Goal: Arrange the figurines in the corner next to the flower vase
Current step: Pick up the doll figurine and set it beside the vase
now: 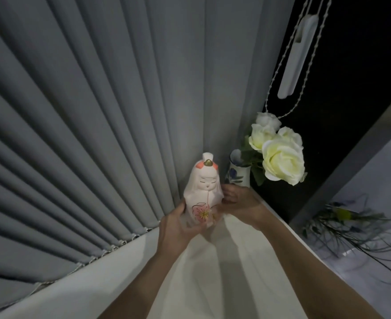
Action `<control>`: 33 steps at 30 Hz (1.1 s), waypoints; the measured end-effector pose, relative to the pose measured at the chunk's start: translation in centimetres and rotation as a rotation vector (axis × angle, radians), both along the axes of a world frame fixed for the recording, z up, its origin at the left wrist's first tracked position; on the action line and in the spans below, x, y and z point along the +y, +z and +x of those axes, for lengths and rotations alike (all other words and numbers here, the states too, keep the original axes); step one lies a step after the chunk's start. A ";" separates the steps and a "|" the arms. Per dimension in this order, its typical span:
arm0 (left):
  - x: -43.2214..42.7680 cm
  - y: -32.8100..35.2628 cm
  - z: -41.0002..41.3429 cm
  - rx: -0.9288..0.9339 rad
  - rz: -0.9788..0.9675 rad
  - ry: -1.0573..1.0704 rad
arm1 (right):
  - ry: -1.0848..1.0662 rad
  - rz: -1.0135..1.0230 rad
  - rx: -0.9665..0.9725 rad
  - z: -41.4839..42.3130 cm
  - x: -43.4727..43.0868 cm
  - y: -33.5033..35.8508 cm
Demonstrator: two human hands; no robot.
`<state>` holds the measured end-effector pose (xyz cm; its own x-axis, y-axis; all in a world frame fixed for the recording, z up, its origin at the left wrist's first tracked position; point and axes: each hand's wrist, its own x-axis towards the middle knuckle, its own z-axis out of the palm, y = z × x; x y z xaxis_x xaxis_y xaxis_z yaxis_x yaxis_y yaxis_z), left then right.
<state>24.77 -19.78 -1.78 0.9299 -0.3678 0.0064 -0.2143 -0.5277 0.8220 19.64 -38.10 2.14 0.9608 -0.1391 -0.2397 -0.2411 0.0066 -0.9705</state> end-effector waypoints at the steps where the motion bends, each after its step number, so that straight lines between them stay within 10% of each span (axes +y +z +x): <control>1: -0.1 0.0 0.0 0.005 0.003 0.004 | -0.002 0.000 0.004 0.1 0.0 0.0; 11: -0.1 1.7 -1.0 0.027 0.076 -0.045 | -0.010 -0.053 -0.011 -1.0 1.2 0.6; 23: 8.5 8.5 -7.0 0.024 0.063 -0.042 | -0.092 -0.656 -0.049 -7.9 5.8 5.7; 33: 21.1 9.0 -17.6 0.073 0.171 -0.096 | 0.360 -0.828 -0.031 -16.8 17.0 5.9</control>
